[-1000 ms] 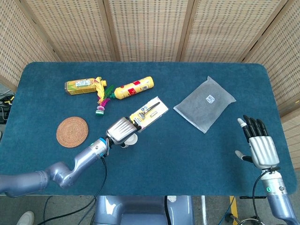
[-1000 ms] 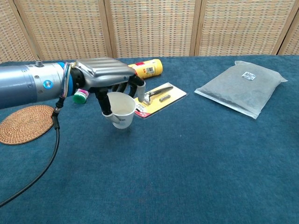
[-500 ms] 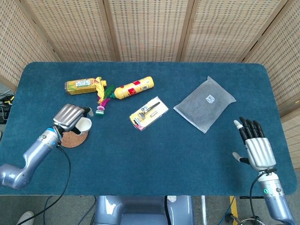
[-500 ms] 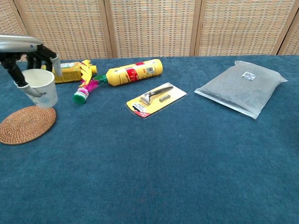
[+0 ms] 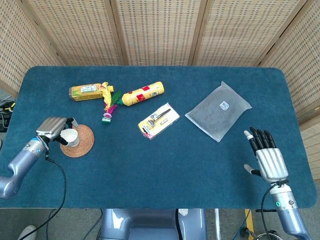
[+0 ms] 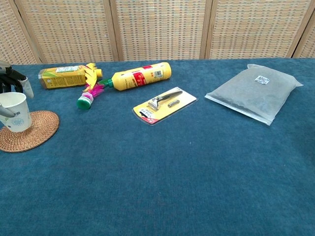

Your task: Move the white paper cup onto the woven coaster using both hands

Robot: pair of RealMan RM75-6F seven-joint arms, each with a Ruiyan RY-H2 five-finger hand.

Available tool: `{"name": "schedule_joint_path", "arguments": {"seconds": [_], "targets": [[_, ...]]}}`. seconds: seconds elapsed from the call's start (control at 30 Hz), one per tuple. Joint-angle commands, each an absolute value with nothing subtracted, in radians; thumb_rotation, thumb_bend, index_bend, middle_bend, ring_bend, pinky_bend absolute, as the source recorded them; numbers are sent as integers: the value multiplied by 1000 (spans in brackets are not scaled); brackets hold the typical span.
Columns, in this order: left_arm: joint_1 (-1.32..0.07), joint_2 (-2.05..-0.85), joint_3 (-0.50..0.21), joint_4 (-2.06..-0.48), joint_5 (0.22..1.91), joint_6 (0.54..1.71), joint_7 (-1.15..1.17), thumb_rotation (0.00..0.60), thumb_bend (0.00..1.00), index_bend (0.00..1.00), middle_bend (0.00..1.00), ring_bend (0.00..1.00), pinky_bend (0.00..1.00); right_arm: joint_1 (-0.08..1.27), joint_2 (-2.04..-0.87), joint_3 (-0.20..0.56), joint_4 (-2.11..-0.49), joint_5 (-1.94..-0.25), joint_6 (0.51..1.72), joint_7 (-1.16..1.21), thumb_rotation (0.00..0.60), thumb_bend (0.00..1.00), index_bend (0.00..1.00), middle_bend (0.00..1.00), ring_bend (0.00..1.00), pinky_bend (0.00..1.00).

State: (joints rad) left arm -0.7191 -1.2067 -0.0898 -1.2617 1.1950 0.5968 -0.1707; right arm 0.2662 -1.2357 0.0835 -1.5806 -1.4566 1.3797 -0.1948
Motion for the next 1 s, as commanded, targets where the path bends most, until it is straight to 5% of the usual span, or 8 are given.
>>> {"name": "schedule_joint_path", "arguments": {"seconds": [0.03, 0.37, 0.53, 0.73, 1.0], "targets": [[-728, -1236, -86, -1212, 1199, 547, -210, 600, 0, 376, 464, 477, 447, 265, -1235, 84, -1580, -1457, 1380, -194, 600, 0, 51, 0, 0, 0], [-715, -1294, -92, -1149, 1236, 606, -228, 600, 0, 363, 440, 430, 390, 262, -1232, 89, -1579, -1458, 1380, -189, 600, 0, 51, 0, 0, 0], [-716, -1264, -68, -1177, 1318, 600, -295, 600, 0, 23, 25, 14, 70, 260, -1231, 90, -1580, -1459, 1380, -188, 600, 0, 51, 0, 0, 0], [-702, -1165, -42, -1252, 1398, 617, -406, 600, 0, 0, 0, 0, 0, 259, -1228, 90, -1584, -1466, 1381, -185, 600, 0, 51, 0, 0, 0], [-576, -1005, -61, -1379, 1417, 876, -461, 600, 0, 0, 0, 0, 0, 252, -1221, 89, -1597, -1481, 1394, -182, 600, 0, 51, 0, 0, 0]]}}
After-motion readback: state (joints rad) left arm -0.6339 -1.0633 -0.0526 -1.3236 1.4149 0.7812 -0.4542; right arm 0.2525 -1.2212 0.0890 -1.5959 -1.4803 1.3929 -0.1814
